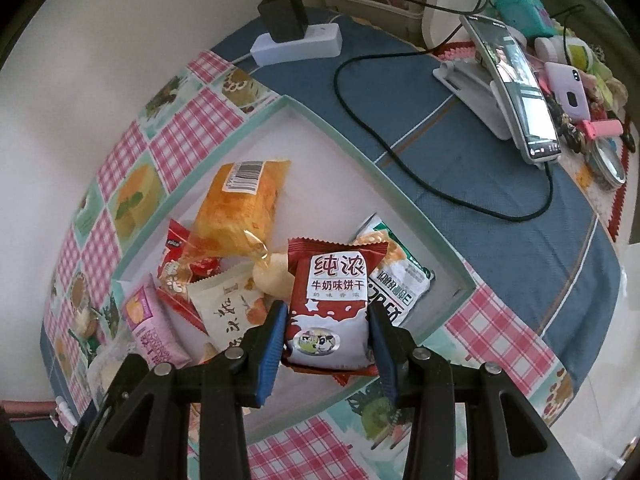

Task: Organize snacks
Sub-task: 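Carry the cream pastry with the left gripper into the tray while the right drops the red bag there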

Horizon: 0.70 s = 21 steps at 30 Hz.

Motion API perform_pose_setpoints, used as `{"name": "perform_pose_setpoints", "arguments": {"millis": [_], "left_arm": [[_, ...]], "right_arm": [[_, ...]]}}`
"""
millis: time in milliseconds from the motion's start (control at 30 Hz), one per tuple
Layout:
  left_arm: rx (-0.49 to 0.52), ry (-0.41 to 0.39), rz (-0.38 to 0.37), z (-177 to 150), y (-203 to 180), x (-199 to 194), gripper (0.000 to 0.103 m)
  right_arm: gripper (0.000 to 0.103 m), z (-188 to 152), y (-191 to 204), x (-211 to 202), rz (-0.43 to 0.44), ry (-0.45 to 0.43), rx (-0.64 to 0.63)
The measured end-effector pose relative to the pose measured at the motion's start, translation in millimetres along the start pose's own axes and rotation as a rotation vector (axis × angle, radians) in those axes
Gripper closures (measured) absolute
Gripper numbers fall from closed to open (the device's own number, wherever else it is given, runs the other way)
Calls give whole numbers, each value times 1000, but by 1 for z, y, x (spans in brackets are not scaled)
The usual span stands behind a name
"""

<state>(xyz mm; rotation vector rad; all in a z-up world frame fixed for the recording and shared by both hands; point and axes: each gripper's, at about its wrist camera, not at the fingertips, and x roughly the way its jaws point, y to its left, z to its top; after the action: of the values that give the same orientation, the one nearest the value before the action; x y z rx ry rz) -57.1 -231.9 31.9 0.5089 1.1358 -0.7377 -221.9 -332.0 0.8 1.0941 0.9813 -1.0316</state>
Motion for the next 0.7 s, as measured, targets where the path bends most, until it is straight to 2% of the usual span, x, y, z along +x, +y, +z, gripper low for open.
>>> {"name": "perform_pose_setpoints", "arguments": {"millis": [433,600,700], "left_arm": [[1,-34,-30,8,-7,4,46],[-19,-38,-2,8,0,2,43],[-56,-6,22,8,9,5,42]], "right_arm": [[58,0,5,-4,12,-7,-9],[58,1,8,-5,8,-11,-17],[57,1,10,-7,24,-14,-27]]}}
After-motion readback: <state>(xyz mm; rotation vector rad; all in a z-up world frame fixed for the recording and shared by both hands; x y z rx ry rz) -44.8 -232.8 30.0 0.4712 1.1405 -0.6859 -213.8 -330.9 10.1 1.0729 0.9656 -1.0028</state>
